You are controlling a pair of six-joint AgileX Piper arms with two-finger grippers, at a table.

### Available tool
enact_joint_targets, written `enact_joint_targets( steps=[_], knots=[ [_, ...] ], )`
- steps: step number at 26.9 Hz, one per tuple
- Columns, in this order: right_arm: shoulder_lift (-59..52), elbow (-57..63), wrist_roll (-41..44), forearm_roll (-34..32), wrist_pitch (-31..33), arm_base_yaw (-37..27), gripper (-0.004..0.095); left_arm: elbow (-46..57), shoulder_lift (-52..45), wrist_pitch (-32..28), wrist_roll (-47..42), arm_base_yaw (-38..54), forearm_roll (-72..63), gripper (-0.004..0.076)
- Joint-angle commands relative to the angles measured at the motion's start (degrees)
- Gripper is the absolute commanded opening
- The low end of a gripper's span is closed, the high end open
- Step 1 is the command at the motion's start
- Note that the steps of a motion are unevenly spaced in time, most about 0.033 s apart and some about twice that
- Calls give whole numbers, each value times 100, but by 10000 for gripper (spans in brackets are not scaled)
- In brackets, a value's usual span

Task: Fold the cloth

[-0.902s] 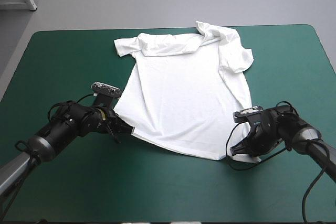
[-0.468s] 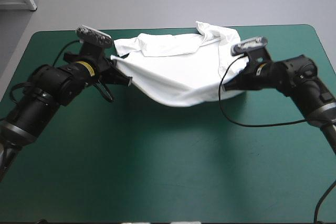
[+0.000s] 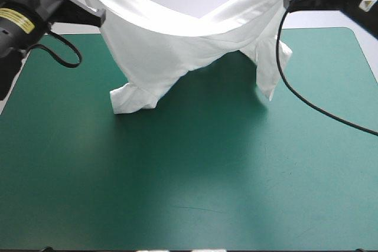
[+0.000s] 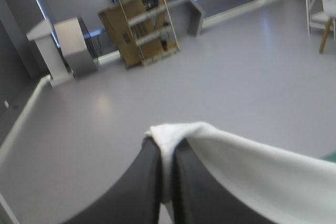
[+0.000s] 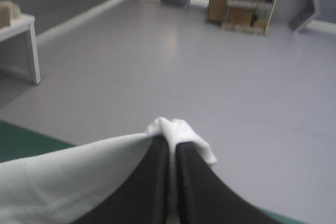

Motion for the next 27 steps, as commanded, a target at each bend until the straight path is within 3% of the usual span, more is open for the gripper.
enact_joint_targets(
  steps=[1, 7, 15, 22, 26, 27],
  knots=[
    [-203, -887, -181, -71, -479, 12, -17, -691, -184, -710, 177, -12, 120, 24],
    [-215, -1859, -335, 96, -584, 12, -17, -1594, -184, -868, 604, -12, 109, 24],
    [-215, -2590, -838, 670, -1444, 12, -17, -2737, -184, -973, 909, -12, 68, 24],
    [-34, -2568, -907, 679, -1751, 12, -17, -2721, 47, -961, 909, -12, 195, 24],
    [496, -2568, -1130, 679, -1975, 12, -17, -2721, 778, -950, 216, -12, 955, 24],
    [843, -2568, -1130, 643, -2310, 12, -18, -2721, 1162, -995, -231, 66, 1317, 25]
  ],
)
